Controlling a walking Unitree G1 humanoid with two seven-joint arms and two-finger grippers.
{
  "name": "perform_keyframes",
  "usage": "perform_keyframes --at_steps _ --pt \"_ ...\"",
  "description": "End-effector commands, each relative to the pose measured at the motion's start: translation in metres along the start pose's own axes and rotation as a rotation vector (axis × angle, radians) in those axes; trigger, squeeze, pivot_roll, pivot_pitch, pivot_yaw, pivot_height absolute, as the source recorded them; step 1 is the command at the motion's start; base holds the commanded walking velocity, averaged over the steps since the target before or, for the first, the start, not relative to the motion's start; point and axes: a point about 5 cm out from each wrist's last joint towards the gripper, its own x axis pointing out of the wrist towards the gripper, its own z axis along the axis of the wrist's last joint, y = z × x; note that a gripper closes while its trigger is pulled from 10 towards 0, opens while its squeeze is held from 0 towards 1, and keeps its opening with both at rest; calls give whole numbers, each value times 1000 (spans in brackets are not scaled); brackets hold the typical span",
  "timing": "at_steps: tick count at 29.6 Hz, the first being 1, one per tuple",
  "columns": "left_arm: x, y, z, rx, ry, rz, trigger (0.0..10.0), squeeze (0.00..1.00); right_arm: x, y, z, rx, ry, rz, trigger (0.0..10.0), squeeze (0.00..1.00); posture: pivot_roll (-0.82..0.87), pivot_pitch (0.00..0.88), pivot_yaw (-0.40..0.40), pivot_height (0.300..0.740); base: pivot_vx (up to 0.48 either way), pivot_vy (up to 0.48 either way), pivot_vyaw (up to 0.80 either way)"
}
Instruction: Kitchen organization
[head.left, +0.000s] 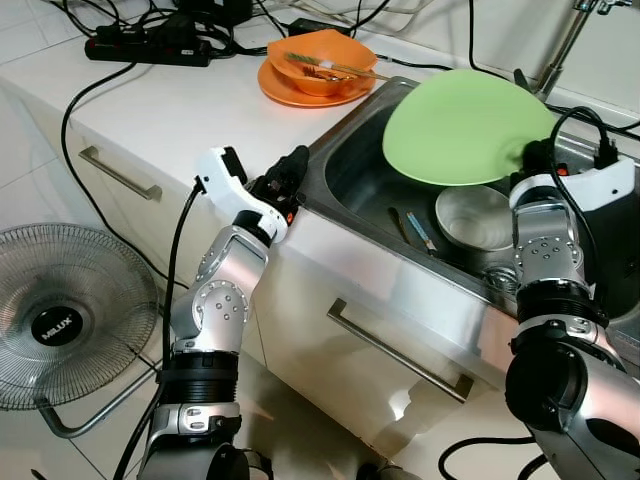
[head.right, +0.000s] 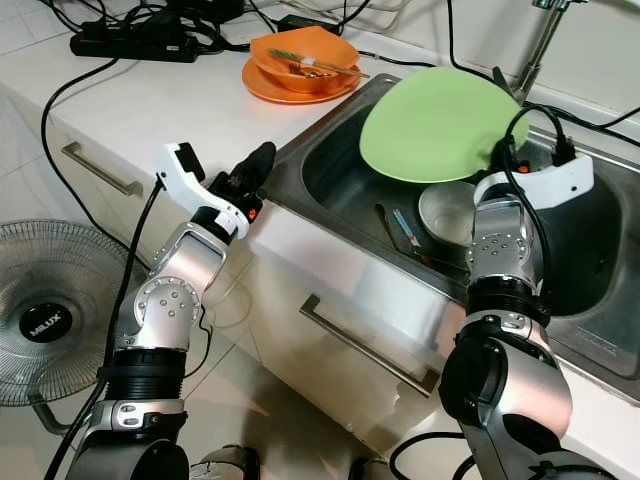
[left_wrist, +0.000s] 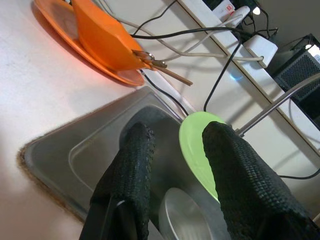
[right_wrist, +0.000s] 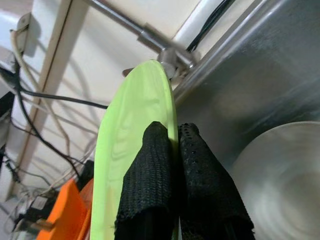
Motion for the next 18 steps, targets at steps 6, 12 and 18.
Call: perform_keyframes --at_steps 6,12,18 --pt "0 -2 0 43 9 -6 10000 0 3 11 4 -163 -41 39 10000 0 106 68 -13 740 0 0 0" --pt "-1 -1 1 51 7 -2 10000 0 1 15 -6 -410 -21 96 10000 0 102 59 -10 740 0 0 0" --pt "-2 1 1 78 10 -1 10000 0 -5 13 -24 -696 24 131 10000 0 107 52 -10 740 0 0 0"
